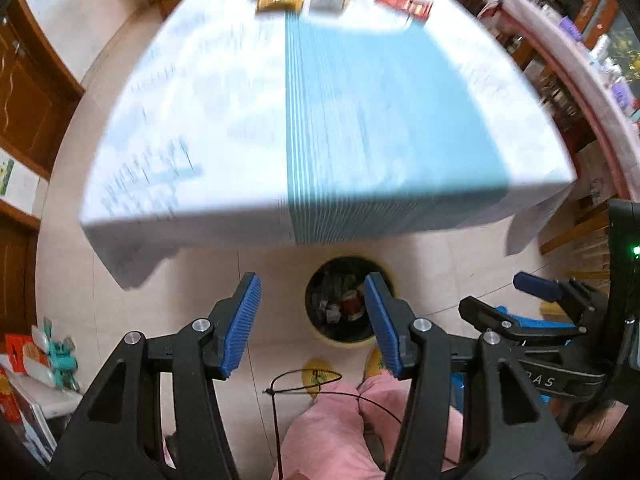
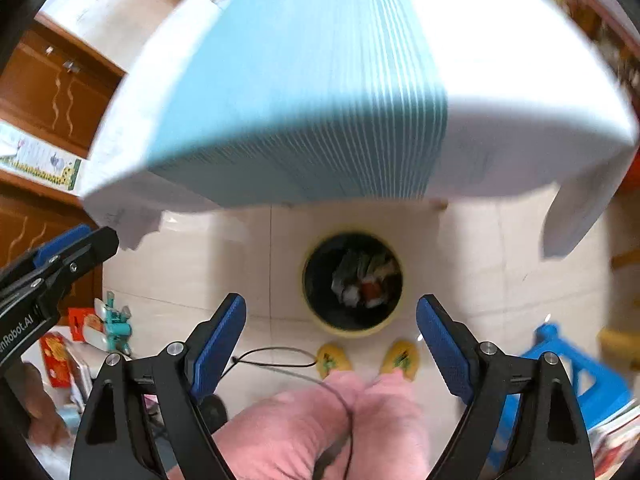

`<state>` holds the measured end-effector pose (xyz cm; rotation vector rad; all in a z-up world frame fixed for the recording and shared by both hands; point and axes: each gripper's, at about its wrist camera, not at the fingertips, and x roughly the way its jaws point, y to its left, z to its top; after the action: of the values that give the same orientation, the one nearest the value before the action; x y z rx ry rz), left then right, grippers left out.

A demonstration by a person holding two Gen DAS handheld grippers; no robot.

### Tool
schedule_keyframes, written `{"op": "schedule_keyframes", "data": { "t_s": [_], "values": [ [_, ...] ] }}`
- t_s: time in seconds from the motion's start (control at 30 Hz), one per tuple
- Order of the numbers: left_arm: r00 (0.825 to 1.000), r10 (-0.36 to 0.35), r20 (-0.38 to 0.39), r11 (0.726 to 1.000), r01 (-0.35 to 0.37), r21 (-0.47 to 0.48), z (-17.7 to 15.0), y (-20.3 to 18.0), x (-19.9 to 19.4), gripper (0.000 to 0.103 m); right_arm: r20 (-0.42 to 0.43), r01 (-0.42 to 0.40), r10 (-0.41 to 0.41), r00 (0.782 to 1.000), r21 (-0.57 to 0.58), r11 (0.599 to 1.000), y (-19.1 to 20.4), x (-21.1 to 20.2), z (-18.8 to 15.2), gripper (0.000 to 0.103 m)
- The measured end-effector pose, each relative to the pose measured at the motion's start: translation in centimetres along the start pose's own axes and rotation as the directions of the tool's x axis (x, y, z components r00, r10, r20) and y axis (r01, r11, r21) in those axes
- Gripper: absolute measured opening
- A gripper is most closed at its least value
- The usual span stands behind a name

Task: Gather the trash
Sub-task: 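Raise both tools back toward the table, then grasp the red candy packet with the right gripper while the left grasps the atomy toothpaste box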

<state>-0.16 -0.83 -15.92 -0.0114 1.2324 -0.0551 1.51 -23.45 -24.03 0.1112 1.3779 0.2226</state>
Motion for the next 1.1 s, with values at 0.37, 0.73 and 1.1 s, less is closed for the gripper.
{"op": "schedule_keyframes", "data": {
  "t_s": [0.37, 0.73, 1.1],
  "values": [
    [0.980, -0.005, 0.200, 0.998, -0.008, 0.066, 7.1, 0.7, -13.2, 0.051, 0.271, 0.044, -0.022, 0.962, -0.074, 0.996, 4.4, -17.2, 5.3, 0.088],
    [0.943, 0.022, 0.332, 0.995, -0.054, 0.089, 15.3, 1.3, -21.6, 0.051, 0.412, 0.073, -0.016, 0.911, -0.125, 0.989, 7.0, -27.4, 13.5, 0.088],
    [0.958, -0.016, 0.287, 0.996, -0.011, 0.093, 28.8, -0.3, -19.8, 0.051, 0.442, 0.145, -0.030, 0.896, -0.228, 0.963, 4.2, -31.9, 30.8, 0.088]
  ]
}}
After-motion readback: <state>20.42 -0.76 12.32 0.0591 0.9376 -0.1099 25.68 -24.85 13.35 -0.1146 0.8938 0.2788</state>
